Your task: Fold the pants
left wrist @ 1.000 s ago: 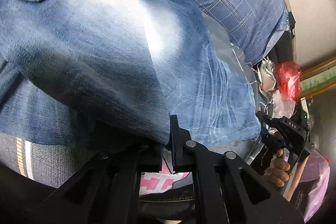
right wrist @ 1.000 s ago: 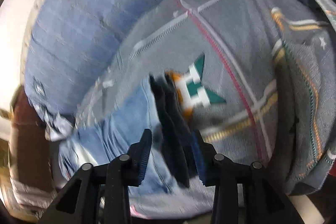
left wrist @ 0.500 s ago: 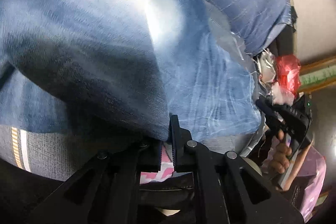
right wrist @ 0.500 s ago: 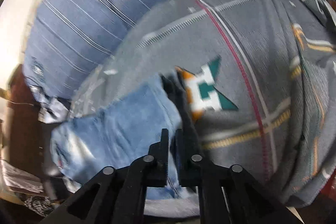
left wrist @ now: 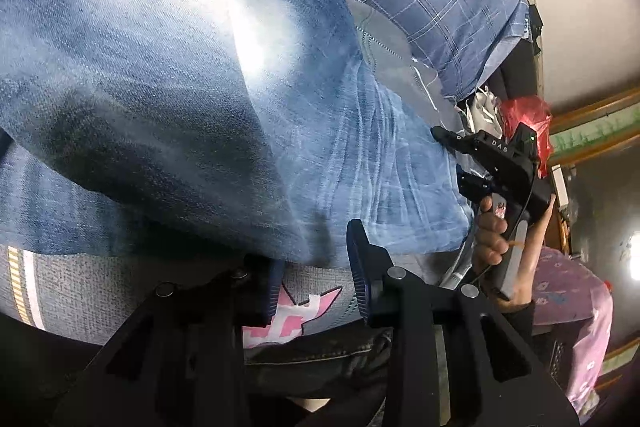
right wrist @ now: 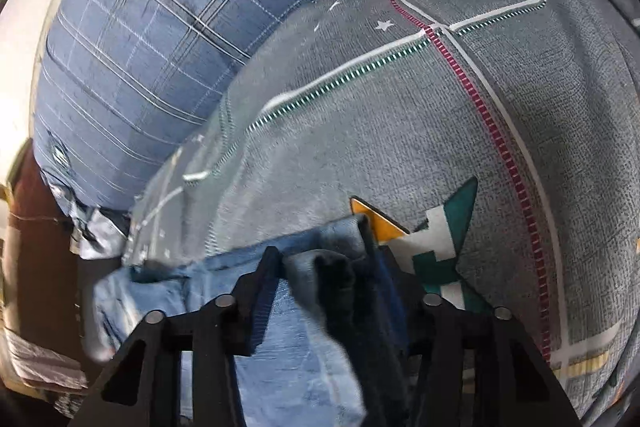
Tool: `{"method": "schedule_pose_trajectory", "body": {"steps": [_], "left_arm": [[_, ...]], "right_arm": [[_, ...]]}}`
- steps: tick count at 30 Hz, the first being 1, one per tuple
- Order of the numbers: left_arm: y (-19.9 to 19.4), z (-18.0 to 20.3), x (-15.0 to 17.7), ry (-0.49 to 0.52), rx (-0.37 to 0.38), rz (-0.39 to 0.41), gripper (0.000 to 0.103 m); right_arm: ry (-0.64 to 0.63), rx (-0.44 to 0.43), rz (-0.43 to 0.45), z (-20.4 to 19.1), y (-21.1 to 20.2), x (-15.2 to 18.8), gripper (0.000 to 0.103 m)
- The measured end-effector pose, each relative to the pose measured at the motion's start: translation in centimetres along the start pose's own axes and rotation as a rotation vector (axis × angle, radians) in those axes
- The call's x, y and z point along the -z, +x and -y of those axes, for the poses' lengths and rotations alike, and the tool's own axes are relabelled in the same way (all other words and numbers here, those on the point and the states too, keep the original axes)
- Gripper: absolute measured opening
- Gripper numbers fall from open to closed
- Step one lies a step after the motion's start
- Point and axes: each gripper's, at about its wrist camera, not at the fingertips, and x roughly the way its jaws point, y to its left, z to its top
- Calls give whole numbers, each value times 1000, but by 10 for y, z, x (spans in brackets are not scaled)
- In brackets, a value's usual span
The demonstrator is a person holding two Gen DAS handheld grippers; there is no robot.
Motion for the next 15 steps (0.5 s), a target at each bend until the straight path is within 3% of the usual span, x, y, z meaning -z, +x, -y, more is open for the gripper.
{"method": "schedule_pose_trajectory", "body": {"steps": [5,9,12,15], "left_arm": [[3,2,-1,1,-15,-4,28],[6,0,-4,-15,-23,-14,28],[6,-1,-5,-12,-29,-13,28],[8,-1,-4,-6,-39,-18,28]], "right_arm": [[-102,74,23,-10,4,5,38],[-188,157,57,-20,-2,9,25],[-191,108,109,-25,-17,13,25],[-158,13,94,-19,-20,13,26]]}}
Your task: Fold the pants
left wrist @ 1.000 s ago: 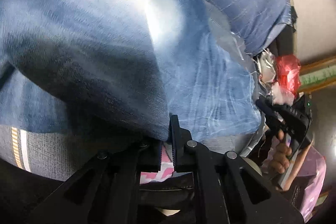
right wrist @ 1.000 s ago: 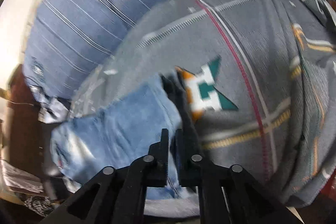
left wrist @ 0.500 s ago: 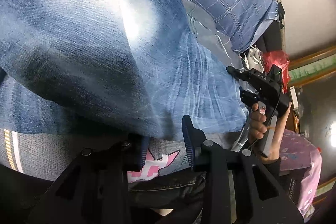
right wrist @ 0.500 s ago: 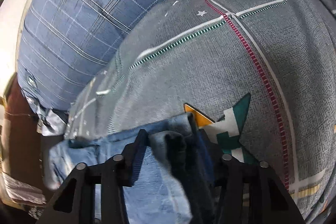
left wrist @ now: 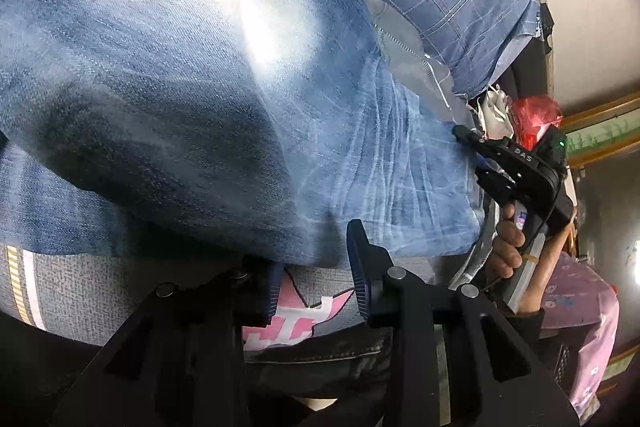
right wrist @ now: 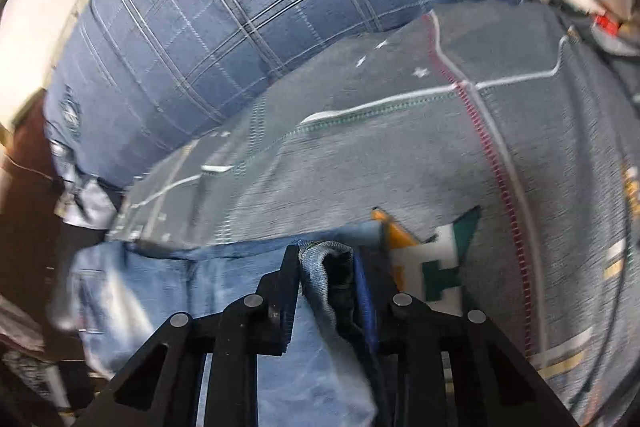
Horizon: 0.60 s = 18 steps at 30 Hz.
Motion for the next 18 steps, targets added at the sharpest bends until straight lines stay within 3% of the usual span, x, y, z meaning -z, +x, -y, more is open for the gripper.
{"method": "schedule_pose_trajectory", "body": {"steps": [4,13,18], "left_arm": [[1,0,1,-4,-3,-4,28],[2,0,1,-6,-13,-6,28],[2,-1,1,-5,-15,-8,28]], "right_arm": [[20,10,-83,6,22,-1,25],[65,56,-7,11,7,-4,30],[25,122,-72,3,27,-4,46]]}}
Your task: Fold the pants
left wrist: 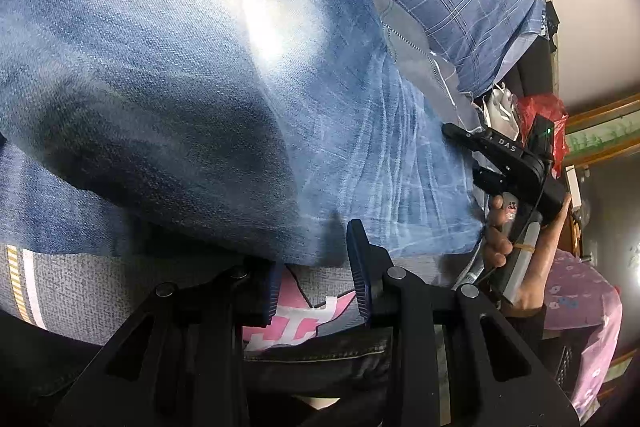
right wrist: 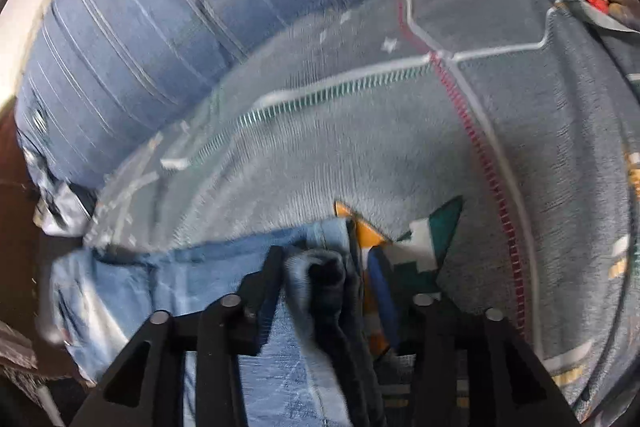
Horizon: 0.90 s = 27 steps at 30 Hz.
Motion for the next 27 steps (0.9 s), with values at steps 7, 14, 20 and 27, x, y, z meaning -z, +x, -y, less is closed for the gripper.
{"method": "schedule_pose_trajectory", "body": {"steps": [7,14,20,27], "left_arm": [[-1,0,-1,1,-1,0,28],[0,1,-3,0,-6,2,28],[1,32,-24,81,-21,1,28],[-1,35,-17,171,-16,57,28]], "right_arm": [[-194,104,15,-39,-2,11,23],[-176,22,184,-41,-47,6,21],[-113,1,331,-43,-83,-18,21],[20,96,299,-10,-47,-66,23]]}}
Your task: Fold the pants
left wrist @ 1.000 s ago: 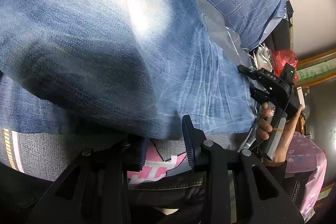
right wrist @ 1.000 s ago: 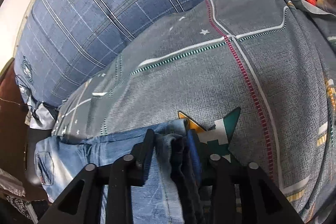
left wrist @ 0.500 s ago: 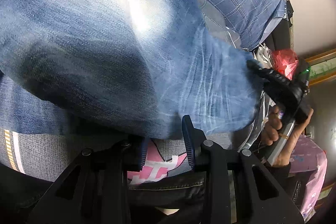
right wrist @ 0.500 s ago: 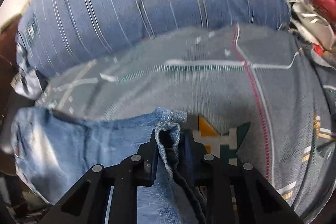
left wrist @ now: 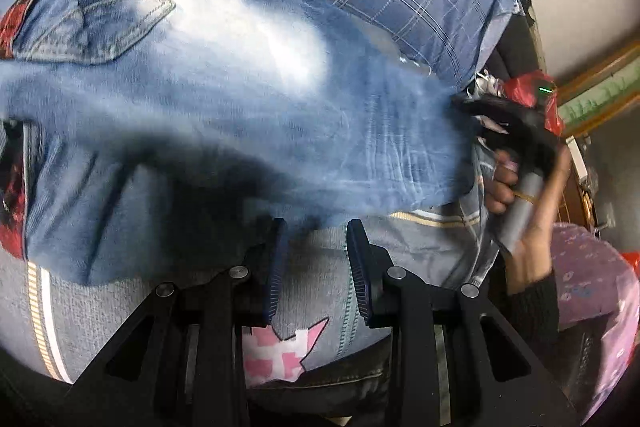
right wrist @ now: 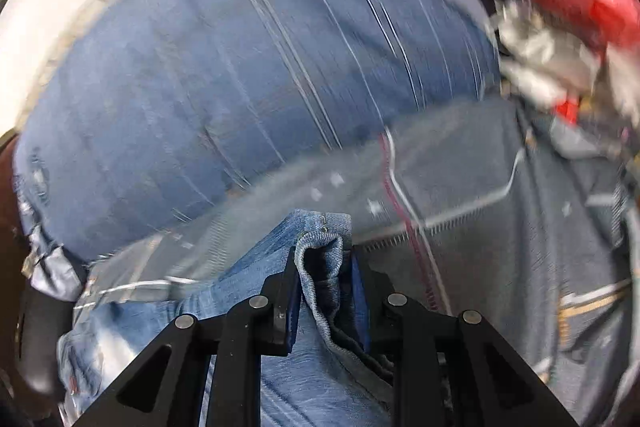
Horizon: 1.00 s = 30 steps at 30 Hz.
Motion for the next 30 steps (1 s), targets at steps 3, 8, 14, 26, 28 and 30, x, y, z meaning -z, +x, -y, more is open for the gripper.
{"method": "schedule_pose_trajectory", "body": {"steps": [3,8,14,26,28,30], "left_arm": [[-11,4,4,24,55,33,28],[-57,0,-4,11,175,185,31],[-128,-52,-36,-165,182,334,65],[-140,-172,-50,-521,98,290,65],[-145,-175,-49,-519,97,304,65],[-143,-179,-52,-545,40,297,65]], "right_arm": [[-9,58,-135,6,40,14,24],[-46,81,91,-11,-25,7,33],[-114,-264,248,-71,-116,22,72],[-506,-672,-190,-256,-58,141,64],[-548,-653,-253,-257,-42,162,62],[-598,-636,-277,-265,-36,176,62]]}}
